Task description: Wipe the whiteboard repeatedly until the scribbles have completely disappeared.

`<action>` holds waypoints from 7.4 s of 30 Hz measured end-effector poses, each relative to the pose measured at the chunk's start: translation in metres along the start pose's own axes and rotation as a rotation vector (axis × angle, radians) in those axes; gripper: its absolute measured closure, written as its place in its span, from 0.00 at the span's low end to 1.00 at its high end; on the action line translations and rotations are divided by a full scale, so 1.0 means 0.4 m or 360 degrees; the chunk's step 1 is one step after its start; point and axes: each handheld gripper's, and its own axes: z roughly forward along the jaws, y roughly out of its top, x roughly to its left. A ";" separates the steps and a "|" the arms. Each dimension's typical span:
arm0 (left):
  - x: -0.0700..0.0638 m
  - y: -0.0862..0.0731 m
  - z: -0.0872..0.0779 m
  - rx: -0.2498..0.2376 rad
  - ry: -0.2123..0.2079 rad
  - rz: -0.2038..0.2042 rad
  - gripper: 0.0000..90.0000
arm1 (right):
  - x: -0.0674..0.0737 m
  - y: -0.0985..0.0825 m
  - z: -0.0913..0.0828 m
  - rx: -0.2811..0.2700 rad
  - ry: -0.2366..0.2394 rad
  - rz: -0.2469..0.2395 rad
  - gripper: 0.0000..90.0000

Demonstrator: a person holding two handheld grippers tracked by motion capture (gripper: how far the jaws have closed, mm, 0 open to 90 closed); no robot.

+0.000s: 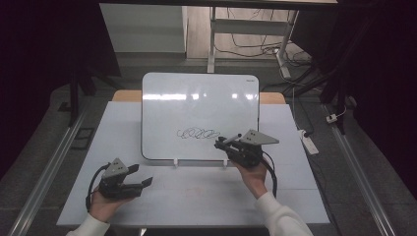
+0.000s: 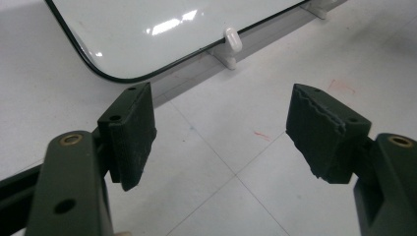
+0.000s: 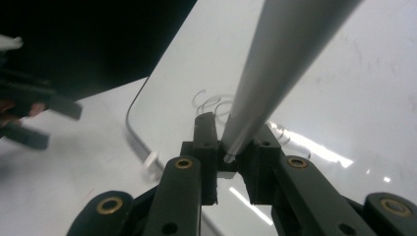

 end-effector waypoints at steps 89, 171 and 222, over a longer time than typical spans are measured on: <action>0.019 -0.021 0.005 0.0007 0.0033 -0.0021 0.31 | 0.023 0.030 0.311 0.0150 0.0085 -0.0198 0.86; 0.021 -0.018 0.018 0.0031 0.0039 -0.0015 0.30 | -0.009 0.004 0.246 0.0081 -0.0017 -0.0168 0.86; 0.020 -0.020 0.017 0.0027 0.0036 -0.0026 0.30 | -0.052 0.003 0.191 -0.0034 -0.0195 -0.0130 0.86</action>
